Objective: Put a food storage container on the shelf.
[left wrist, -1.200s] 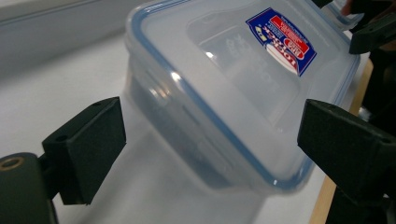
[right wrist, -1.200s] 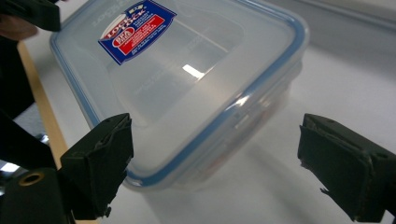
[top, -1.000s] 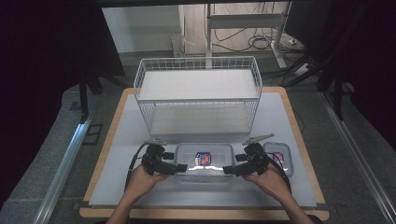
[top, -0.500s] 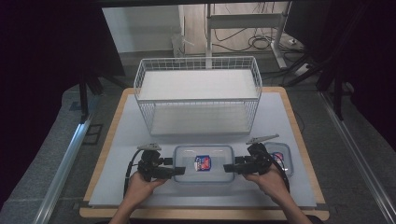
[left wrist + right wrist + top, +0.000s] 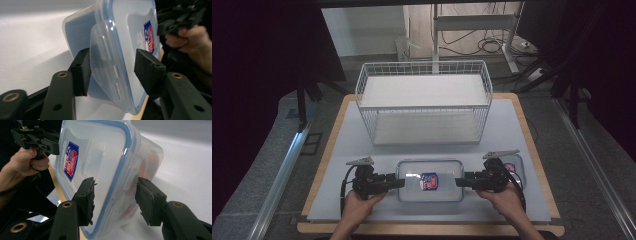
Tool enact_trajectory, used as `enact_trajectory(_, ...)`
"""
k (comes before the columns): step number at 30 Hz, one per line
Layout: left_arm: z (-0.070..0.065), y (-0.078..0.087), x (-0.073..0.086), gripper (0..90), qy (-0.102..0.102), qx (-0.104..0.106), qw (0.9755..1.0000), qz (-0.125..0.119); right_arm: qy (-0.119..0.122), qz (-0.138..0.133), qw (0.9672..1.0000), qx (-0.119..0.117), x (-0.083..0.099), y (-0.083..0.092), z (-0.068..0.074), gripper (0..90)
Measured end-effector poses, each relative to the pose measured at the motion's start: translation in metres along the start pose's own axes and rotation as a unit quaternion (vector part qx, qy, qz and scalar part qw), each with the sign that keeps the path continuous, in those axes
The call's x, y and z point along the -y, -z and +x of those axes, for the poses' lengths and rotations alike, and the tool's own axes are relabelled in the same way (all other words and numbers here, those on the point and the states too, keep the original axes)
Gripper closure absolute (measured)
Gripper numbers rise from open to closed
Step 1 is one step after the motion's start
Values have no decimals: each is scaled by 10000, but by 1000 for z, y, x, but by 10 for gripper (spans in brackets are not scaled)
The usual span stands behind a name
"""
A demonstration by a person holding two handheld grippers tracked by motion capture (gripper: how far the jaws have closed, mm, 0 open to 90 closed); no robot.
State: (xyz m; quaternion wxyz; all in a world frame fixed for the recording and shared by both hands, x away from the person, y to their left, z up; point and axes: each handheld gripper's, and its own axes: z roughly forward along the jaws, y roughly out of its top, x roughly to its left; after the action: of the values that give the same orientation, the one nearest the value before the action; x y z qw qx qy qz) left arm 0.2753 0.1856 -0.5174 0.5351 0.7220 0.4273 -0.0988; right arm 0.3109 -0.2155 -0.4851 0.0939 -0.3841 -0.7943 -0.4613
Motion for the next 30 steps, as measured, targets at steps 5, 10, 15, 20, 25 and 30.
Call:
enact_trajectory(5, 0, 1, 1, 500, 5, 7, 10000, -9, -58, -33, 10000, -29, 1, -1, -1, 502)
enact_trajectory(10, -2, 1, 0, 499, 64, -31, 10000, 0, -248, 5, 9996, -96, 3, -2, -2, 501)
enact_trajectory(15, -2, 1, 0, 511, 138, 6, 9999, -16, -508, -37, 9984, -231, 4, 0, -5, 534)
enact_trajectory(20, 0, 1, -2, 513, 221, 17, 9998, -24, -586, -77, 9980, -240, 5, 1, -5, 542)
enact_trajectory(25, -4, 4, -7, 514, 104, -174, 9997, -111, -429, -181, 9988, -132, 3, 0, -1, 556)
enact_trajectory(30, -6, 8, -13, 514, 63, -208, 9995, -227, -296, -332, 9990, -63, -2, -1, 1, 553)
